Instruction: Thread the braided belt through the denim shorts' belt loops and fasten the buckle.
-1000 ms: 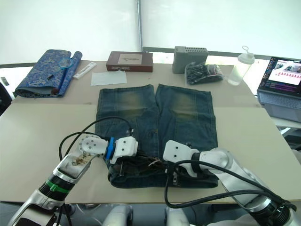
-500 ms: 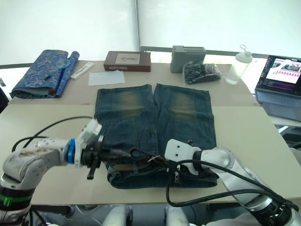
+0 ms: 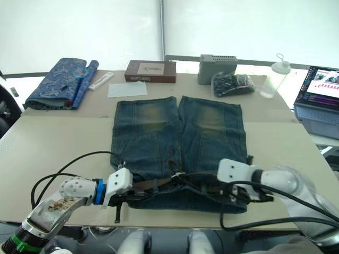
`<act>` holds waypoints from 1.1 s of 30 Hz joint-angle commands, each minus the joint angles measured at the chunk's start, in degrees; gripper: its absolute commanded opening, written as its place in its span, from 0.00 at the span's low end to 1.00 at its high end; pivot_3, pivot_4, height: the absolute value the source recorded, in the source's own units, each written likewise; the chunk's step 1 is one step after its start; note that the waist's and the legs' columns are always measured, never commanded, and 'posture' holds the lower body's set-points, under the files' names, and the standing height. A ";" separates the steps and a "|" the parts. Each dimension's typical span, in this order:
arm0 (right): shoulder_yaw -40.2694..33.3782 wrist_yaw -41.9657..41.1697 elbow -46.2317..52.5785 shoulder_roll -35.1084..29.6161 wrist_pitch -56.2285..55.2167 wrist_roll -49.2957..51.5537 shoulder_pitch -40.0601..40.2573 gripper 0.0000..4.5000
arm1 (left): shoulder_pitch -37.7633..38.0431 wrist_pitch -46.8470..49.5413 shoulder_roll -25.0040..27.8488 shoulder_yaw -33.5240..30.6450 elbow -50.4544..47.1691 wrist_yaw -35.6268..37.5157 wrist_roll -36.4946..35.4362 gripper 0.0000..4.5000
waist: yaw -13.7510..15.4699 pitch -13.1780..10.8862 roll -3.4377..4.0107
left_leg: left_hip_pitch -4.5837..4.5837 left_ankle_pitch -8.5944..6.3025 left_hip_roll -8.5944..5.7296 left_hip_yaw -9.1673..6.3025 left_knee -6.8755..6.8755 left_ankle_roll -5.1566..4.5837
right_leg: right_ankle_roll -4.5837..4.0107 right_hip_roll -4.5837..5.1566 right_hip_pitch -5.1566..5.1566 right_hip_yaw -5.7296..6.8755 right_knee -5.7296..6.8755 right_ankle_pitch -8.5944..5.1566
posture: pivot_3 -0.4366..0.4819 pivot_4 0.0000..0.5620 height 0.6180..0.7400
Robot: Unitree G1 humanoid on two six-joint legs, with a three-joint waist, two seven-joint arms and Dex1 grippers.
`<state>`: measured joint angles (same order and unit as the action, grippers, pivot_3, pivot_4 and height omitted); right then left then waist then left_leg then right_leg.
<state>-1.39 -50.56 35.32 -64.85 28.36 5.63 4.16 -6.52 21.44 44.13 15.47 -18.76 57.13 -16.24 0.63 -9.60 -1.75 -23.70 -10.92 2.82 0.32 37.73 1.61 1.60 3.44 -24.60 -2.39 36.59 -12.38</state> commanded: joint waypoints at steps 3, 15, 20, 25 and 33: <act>-9.47 0.20 -3.54 -2.12 -8.19 -7.05 9.48 0.00 | 1.15 -3.59 2.83 0.73 12.02 -2.82 8.87 0.02 | -0.66 0.30 0.44 | 0.55 -0.07 0.01 -0.11 -0.27 0.03 | -0.01 -0.01 0.33 0.07 -0.56 -0.01 | 0.48 0.27 0.82; -10.21 2.09 -1.12 5.75 -8.85 -4.16 10.45 0.00 | -1.64 -13.98 3.29 -4.88 21.73 -3.90 8.56 0.02 | -1.70 0.56 0.85 | 0.87 -0.07 -0.05 -0.11 -0.92 0.04 | -0.03 -0.04 0.50 0.06 -0.67 -0.02 | 0.48 0.27 0.82; -11.17 -0.83 1.90 7.59 -9.01 -0.30 12.15 0.00 | 4.68 -8.20 3.01 -10.15 12.22 -0.33 -0.62 0.02 | -2.44 0.43 0.62 | 0.71 0.13 -0.02 0.01 -0.93 -0.30 | -0.08 -0.03 0.38 -0.02 -0.54 -0.05 | 0.48 0.27 0.82; -8.58 -0.23 1.35 7.36 -11.73 -3.24 11.08 0.00 | 12.28 -2.64 3.64 -15.97 3.33 -1.71 -5.94 0.02 | -2.98 0.23 0.24 | 0.55 0.04 0.02 0.05 -0.92 -0.30 | -0.10 -0.02 0.28 -0.02 -0.65 -0.08 | 0.48 0.27 0.82; -16.30 -7.98 4.85 11.24 -2.71 14.37 16.92 0.39 | 13.20 13.17 -0.57 -33.13 -2.26 -6.28 -28.25 0.00 | -1.29 -0.13 -0.36 | 0.43 -0.13 0.11 0.01 -0.90 -0.03 | -0.10 -0.03 0.22 0.12 -0.63 -0.11 | 0.48 0.27 0.82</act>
<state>-14.45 -56.62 37.18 -53.99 23.45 14.53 20.39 7.42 31.18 42.59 -13.66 -18.23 50.95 -38.70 -0.65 -9.74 -2.11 -23.26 -11.05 2.93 0.31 36.83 1.59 1.50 3.42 -24.37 -2.27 35.95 -12.48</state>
